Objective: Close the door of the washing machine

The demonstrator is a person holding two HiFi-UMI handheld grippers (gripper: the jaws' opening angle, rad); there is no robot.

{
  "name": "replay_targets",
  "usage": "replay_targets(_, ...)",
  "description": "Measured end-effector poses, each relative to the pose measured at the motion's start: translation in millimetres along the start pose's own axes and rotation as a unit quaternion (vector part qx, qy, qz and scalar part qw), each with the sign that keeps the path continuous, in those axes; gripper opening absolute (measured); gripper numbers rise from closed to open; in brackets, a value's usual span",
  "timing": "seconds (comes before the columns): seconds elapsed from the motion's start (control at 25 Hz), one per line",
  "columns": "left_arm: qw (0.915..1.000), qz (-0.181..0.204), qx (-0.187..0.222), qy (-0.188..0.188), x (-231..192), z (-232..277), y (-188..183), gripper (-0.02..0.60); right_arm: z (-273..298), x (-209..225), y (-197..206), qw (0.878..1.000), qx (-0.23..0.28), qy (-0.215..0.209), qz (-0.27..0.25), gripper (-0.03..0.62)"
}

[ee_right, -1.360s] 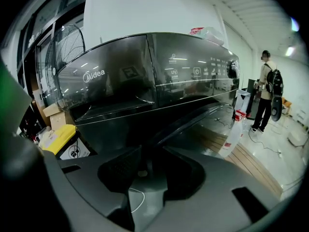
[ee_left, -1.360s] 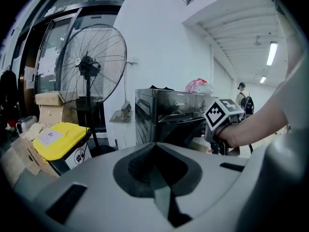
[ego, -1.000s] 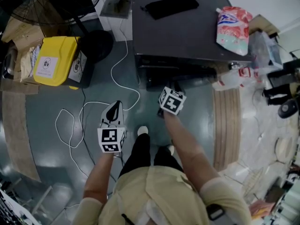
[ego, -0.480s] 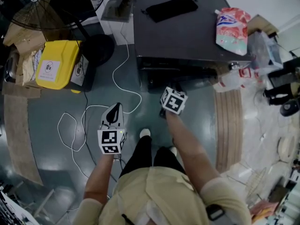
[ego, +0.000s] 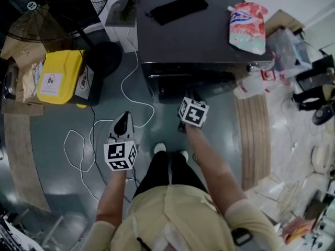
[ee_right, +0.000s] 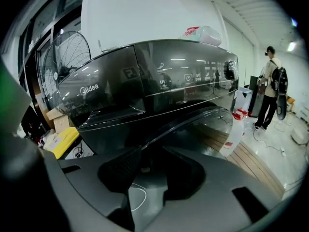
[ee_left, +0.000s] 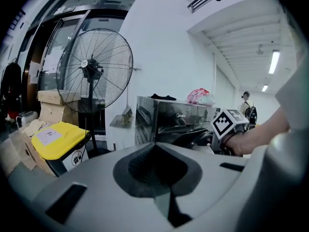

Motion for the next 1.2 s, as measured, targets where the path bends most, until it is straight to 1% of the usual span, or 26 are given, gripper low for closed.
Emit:
replay_targets(0.12, 0.9999, -0.015, 0.006, 0.001, 9.4, 2.0, -4.1, -0.012, -12.1, 7.3, 1.5, 1.0, -0.001, -0.018, 0.001, 0.13)
replay_targets(0.28, 0.9995, -0.026, 0.009, 0.015, 27.3, 6.7, -11.0, -0.012, -28.4, 14.8, -0.4, 0.999, 0.006, -0.05, -0.006, 0.13)
replay_targets(0.48, 0.9992, -0.029, 0.008, 0.024, 49.6, 10.9, -18.1, -0.012, -47.8, 23.3, -3.5, 0.996, 0.016, -0.091, -0.017, 0.13)
replay_targets(0.68, 0.9987, -0.04, 0.013, 0.029, 61.3, 11.1, -24.9, -0.012, -64.9, 31.4, -6.8, 0.992, 0.026, -0.118, -0.029, 0.121)
replay_targets(0.84, 0.9984, -0.045, 0.015, 0.032, 65.3, 12.2, -29.4, -0.012, -75.1, 36.5, -8.7, 0.99, 0.038, -0.13, -0.044, 0.109)
replay_targets(1.04, 0.9978, -0.051, 0.013, 0.04, 66.5, 12.3, -30.0, -0.012, -88.7, 43.1, -9.0, 0.989, 0.047, -0.134, -0.034, 0.068)
replay_targets(1.2, 0.9976, -0.055, 0.008, 0.041, 64.3, 12.6, -29.2, -0.012, -94.3, 45.6, -8.0, 0.989, 0.053, -0.136, -0.038, 0.039)
Point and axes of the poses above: the fingertips, and each gripper's own axes: z forward along the fingers, x to its right, y out of its underside, the point moved 3 cm from there along -z, backward along the fingers, and after that the axes turned 8 degrees about y, right-handed, at the moved point
